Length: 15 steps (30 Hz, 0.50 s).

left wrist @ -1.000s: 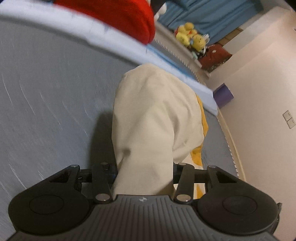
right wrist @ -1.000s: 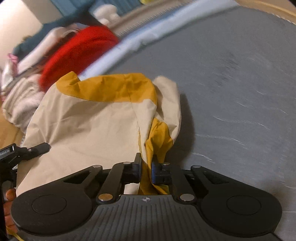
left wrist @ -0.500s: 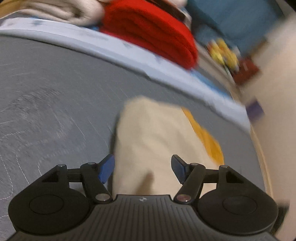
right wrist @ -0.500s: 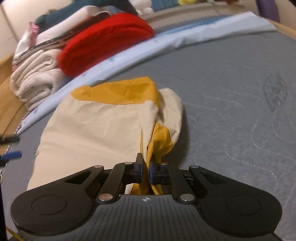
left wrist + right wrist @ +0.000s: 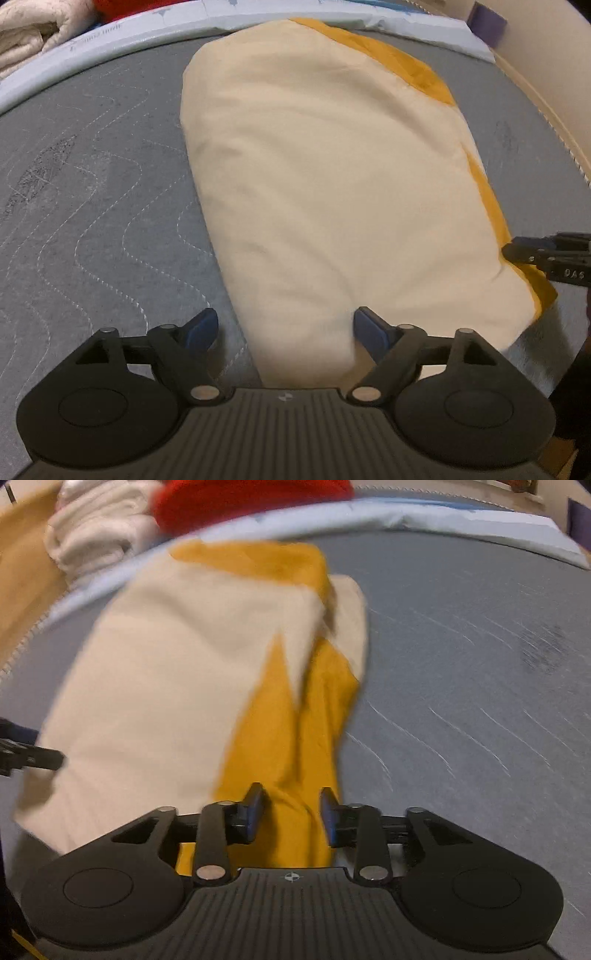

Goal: Fold large clothes
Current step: 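Open the right tool and pull both tools back from the bundle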

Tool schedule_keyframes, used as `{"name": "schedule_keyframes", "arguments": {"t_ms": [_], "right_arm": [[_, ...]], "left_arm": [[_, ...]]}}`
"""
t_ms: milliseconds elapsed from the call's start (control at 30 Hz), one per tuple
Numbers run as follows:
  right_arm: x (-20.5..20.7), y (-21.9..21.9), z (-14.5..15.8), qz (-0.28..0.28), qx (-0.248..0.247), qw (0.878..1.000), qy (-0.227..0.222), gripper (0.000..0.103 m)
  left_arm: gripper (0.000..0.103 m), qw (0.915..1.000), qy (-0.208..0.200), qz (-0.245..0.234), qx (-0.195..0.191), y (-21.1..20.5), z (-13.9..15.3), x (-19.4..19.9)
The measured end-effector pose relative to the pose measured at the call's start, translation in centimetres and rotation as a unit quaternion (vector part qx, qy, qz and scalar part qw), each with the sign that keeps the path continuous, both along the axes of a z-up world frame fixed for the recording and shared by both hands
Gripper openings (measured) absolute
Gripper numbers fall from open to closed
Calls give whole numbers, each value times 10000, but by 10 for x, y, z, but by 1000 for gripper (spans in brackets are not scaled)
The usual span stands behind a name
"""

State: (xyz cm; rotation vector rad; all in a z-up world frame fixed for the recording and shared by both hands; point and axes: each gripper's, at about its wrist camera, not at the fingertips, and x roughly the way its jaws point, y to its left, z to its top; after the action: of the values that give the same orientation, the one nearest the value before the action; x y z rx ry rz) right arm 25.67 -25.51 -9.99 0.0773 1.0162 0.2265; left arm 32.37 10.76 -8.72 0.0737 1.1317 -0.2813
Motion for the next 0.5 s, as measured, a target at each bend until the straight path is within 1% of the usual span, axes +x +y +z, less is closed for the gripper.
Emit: {"name": "schedule_keyframes", "arguments": {"t_ms": [67,133,200,267,300,333,367,400,433,500], "right_arm": [[-8,-9,9,-219,-36,9998,8,38],[-23,-11,29,-314,-301,9986,-294,38],[-43,-11,58,-322,-565,9941,-865,38],[-71,-7,91,-362,-622,9854,-1544,40],[-86,-5,106,-385,-619,9801,-1846,46],[-103,-2,120,-417,-590,9741,-2143,59],[-121,1,133,-455,-546,9677,-2417,68],[-140,5,143,-489,-505,9617,-2648,88],[-158,9,151,-511,-458,9571,-2815,100],[-189,16,160,-442,-325,9525,-2996,102]], "left_arm": [[86,9991,-347,76,242,-6,20,-16],[87,9955,-794,142,492,-9,43,-35],[91,9909,-1204,296,529,-11,70,-62],[95,9834,-1681,519,454,-13,97,-95],[103,9792,-1893,597,427,-15,108,-111],[103,9730,-2157,708,412,-20,121,-129],[103,9669,-2389,803,396,-23,129,-149],[103,9621,-2562,857,369,-27,138,-168],[103,9584,-2697,887,296,-31,144,-187],[103,9544,-2825,956,153,-41,151,-218]]}}
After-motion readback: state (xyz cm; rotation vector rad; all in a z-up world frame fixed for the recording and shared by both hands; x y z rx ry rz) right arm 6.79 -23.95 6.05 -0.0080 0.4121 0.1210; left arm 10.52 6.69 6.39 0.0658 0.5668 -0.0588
